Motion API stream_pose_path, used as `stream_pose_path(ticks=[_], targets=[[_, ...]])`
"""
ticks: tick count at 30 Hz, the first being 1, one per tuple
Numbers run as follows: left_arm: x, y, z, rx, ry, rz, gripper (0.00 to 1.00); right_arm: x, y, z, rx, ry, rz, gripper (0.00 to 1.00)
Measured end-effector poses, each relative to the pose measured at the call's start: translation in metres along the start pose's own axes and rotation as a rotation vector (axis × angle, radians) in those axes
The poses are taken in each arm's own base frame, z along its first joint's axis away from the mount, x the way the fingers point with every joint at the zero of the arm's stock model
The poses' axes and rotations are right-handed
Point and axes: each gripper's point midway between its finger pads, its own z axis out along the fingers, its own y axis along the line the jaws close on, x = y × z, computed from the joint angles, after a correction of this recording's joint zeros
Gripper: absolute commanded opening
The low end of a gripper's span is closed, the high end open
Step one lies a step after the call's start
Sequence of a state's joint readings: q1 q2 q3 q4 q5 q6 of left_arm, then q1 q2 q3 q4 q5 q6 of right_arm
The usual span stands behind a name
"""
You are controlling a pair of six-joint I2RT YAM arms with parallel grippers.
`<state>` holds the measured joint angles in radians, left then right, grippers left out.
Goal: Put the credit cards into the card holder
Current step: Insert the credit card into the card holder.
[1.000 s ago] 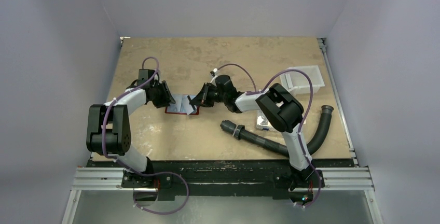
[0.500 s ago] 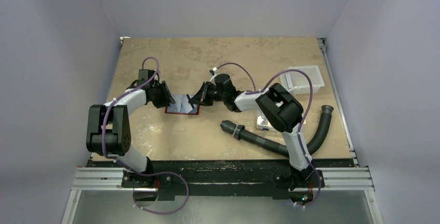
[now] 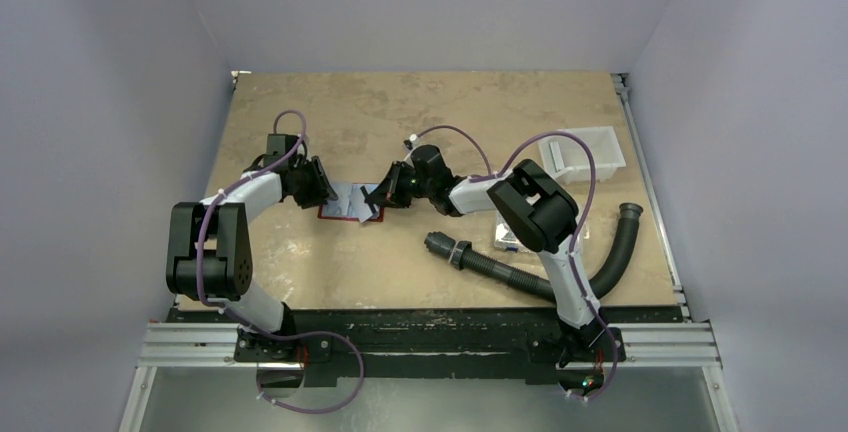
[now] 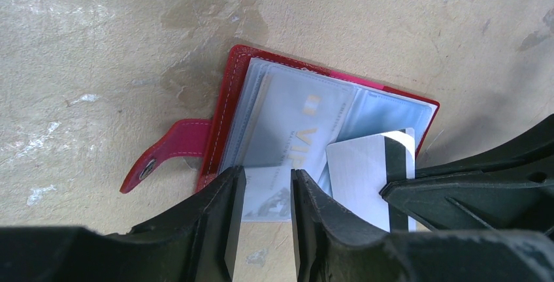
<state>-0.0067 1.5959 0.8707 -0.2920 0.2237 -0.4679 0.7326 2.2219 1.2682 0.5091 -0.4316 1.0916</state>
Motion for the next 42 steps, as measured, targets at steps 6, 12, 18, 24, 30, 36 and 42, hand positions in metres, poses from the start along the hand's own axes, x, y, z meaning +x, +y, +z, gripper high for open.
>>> stream_pose_path(ticks=[6,12,18,24,30,36,42], targets=[[0.0,0.0,0.0,0.0,0.0,0.0,0.36,0.0,0.0,0.0,0.002,-0.002,0.001,0.0],[0.0,0.0,0.0,0.0,0.0,0.0,0.36,-0.001,-0.002,0.0,0.009,-0.006,0.003,0.0],[0.0,0.0,0.0,0.001,-0.002,0.001,0.36,-0.001,-0.008,0.0,0.04,-0.013,0.013,0.0],[0.0,0.0,0.0,0.001,-0.003,0.001,0.36,-0.003,-0.011,0.0,0.061,-0.023,0.018,0.0],[0.0,0.0,0.0,0.002,-0.003,0.001,0.36,-0.004,-0.012,0.0,0.076,-0.024,0.022,0.0],[0.0,0.0,0.0,0.002,-0.003,0.001,0.35,-0.009,-0.001,0.006,0.077,-0.035,0.008,0.0],[0.0,0.0,0.0,0.004,-0.004,0.001,0.35,-0.016,0.004,0.014,0.082,-0.05,0.005,0.0]])
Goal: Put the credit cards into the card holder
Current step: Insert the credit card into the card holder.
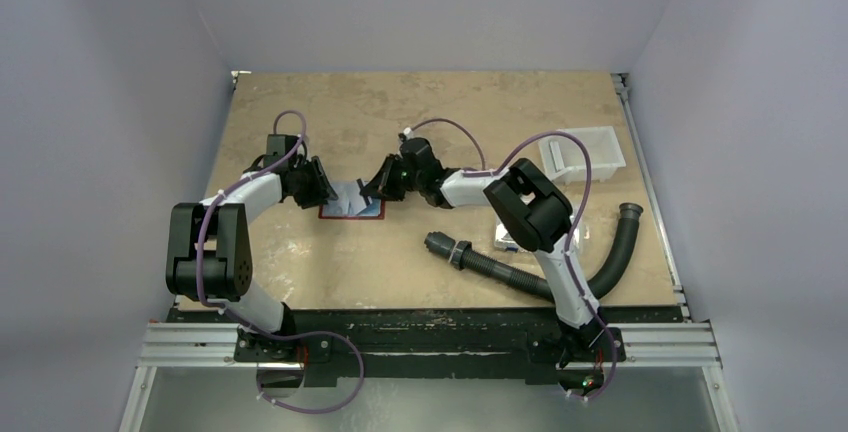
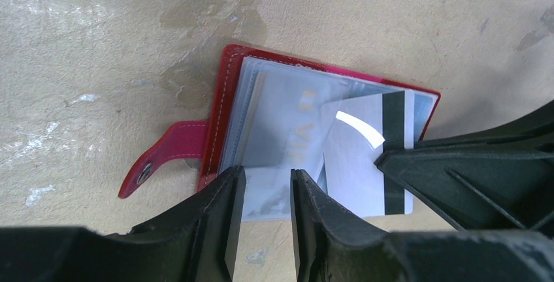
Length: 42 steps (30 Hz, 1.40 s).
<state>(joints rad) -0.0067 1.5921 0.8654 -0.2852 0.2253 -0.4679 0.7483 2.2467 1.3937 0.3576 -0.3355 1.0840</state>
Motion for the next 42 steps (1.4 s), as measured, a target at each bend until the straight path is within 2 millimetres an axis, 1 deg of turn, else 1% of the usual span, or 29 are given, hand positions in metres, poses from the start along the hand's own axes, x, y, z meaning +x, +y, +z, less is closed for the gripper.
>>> stream_pose_path(ticks=[3,10,16,21,26,31,38,41,42], targets=[[0.001,0.0,0.0,0.003,0.001,0.0,0.35,-0.003,-0.001,0.005,0.002,-0.008,0.0,0.0],[0.001,-0.001,0.0,0.009,0.0,0.001,0.35,-0.007,0.005,0.009,-0.022,-0.049,-0.01,0.0],[0.001,-0.001,0.0,0.011,0.001,0.001,0.35,-0.006,0.001,0.016,-0.047,-0.08,0.003,0.0],[0.001,-0.001,0.0,0.011,0.001,0.001,0.34,-0.007,0.004,0.017,-0.071,-0.097,0.0,0.0],[0.001,-0.001,0.0,0.011,0.001,0.001,0.34,-0.007,0.001,0.016,-0.084,-0.118,-0.003,0.0],[0.001,-0.001,0.0,0.011,0.001,0.001,0.34,-0.008,0.005,0.017,-0.099,-0.133,-0.003,0.0],[0.001,-0.001,0.0,0.011,0.001,0.0,0.34,-0.001,0.004,0.025,-0.133,-0.156,0.037,0.0],[0.001,-0.001,0.0,0.012,0.0,0.001,0.34,0.004,0.007,0.03,-0.161,-0.173,0.064,0.0],[0.001,-0.001,0.0,0.012,-0.002,0.001,0.34,0.006,0.008,0.033,-0.169,-0.177,0.071,0.04]])
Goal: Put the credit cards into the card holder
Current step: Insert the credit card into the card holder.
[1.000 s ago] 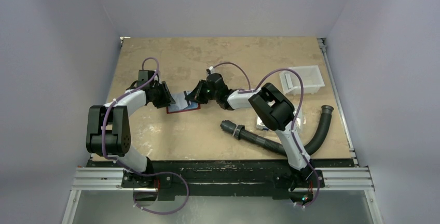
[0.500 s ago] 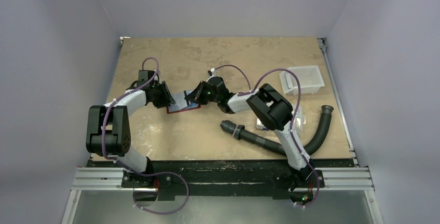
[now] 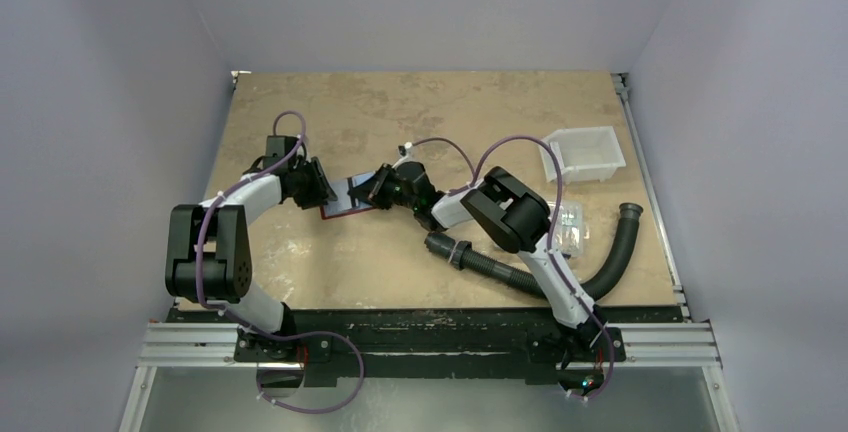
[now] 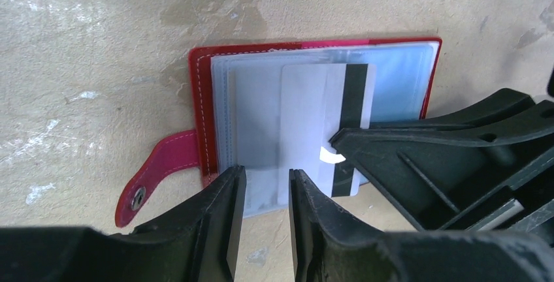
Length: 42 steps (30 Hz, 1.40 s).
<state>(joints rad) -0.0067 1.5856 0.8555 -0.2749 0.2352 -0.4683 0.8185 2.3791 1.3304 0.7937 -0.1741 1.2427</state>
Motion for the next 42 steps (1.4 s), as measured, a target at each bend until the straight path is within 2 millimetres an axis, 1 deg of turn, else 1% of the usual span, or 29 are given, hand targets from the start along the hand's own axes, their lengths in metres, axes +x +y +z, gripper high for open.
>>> stream_pose_path(ticks=[1,5,9,12,14,19,21,23,26,27,28,29,30,31,34,38,42], targets=[[0.0,0.0,0.0,-0.001,-0.002,0.0,0.34,0.003,0.0,0.001,-0.005,0.001,0.003,0.1],[-0.004,-0.002,-0.006,0.001,-0.023,0.005,0.36,0.01,-0.002,0.001,0.01,0.016,-0.011,0.24],[-0.016,-0.009,-0.026,0.023,-0.113,0.025,0.36,0.01,0.0,0.0,0.088,0.031,-0.103,0.29],[-0.03,-0.016,-0.038,0.039,-0.183,0.04,0.35,0.009,-0.001,-0.002,0.148,0.042,-0.169,0.35],[-0.032,-0.015,-0.036,0.031,-0.188,0.039,0.35,0.009,0.0,-0.003,0.165,0.051,-0.203,0.42],[-0.027,-0.006,-0.029,-0.003,-0.164,0.03,0.34,0.01,0.005,-0.008,0.196,0.074,-0.284,0.61],[-0.026,-0.004,-0.029,-0.013,-0.161,0.028,0.33,0.01,0.008,-0.011,0.22,0.086,-0.323,0.66],[-0.024,-0.002,-0.027,-0.024,-0.153,0.026,0.32,0.009,0.009,-0.014,0.242,0.097,-0.357,0.68],[-0.019,0.003,-0.023,-0.043,-0.132,0.02,0.3,0.008,0.009,-0.018,0.277,0.116,-0.398,0.7],[-0.018,0.005,-0.021,-0.049,-0.123,0.018,0.29,0.007,0.008,-0.02,0.291,0.12,-0.411,0.7],[-0.016,0.007,-0.019,-0.056,-0.115,0.016,0.28,0.007,0.007,-0.02,0.297,0.122,-0.419,0.68],[-0.014,0.008,-0.017,-0.062,-0.107,0.014,0.28,0.006,0.007,-0.021,0.305,0.124,-0.43,0.55],[-0.012,0.01,-0.015,-0.067,-0.097,0.012,0.26,0.006,0.006,-0.022,0.312,0.127,-0.441,0.47],[-0.01,0.011,-0.013,-0.07,-0.09,0.01,0.25,0.006,0.005,-0.023,0.317,0.129,-0.453,0.46],[-0.003,0.016,-0.006,-0.086,-0.055,0.003,0.21,0.007,-0.003,-0.026,0.353,0.136,-0.468,0.45],[0.006,0.023,0.004,-0.107,-0.007,-0.006,0.15,0.01,-0.001,-0.026,0.351,0.147,-0.492,0.44],[0.005,0.023,0.005,-0.11,0.0,-0.008,0.11,0.015,0.002,-0.02,0.344,0.164,-0.53,0.44]])
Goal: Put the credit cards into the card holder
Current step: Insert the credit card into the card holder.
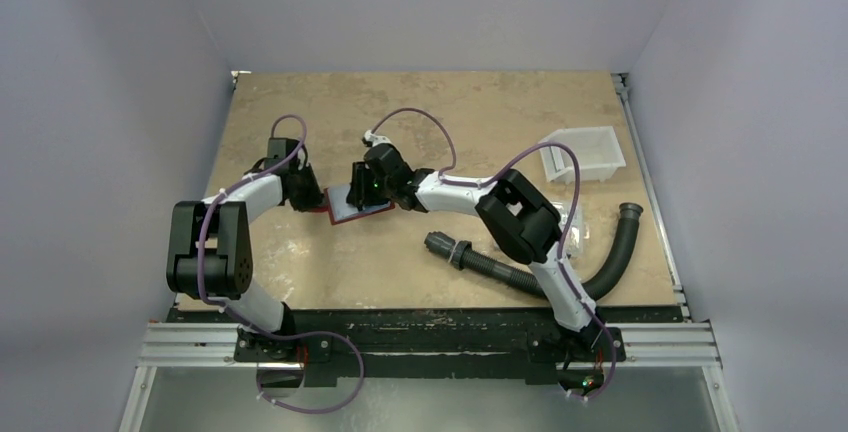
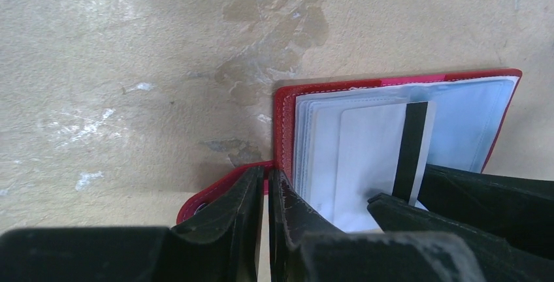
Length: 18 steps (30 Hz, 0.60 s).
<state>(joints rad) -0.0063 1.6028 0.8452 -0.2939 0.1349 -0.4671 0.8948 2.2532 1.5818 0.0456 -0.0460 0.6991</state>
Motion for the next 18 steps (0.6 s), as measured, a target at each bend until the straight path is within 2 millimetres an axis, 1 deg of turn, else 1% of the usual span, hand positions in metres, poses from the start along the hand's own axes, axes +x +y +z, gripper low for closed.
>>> stream_pose_path(ticks=[3,5,11,15,18], targets=[[-0.001,0.002,0.0,-0.01,-0.003,0.005,0.09,0.003,0.005,0.002,-0.015,0.003,-0.03,0.48],[-0.001,0.003,0.0,-0.012,-0.004,0.003,0.08,0.003,0.006,0.002,-0.031,0.003,-0.04,0.53],[-0.001,0.003,0.0,-0.009,-0.003,0.003,0.02,0.007,0.011,-0.005,-0.058,0.012,-0.058,0.67],[-0.001,0.002,0.0,-0.008,-0.002,0.003,0.0,0.008,0.011,-0.008,-0.049,0.017,-0.086,0.69],[-0.001,0.002,0.0,-0.007,-0.002,0.003,0.0,0.008,0.011,-0.009,-0.046,0.015,-0.102,0.68]])
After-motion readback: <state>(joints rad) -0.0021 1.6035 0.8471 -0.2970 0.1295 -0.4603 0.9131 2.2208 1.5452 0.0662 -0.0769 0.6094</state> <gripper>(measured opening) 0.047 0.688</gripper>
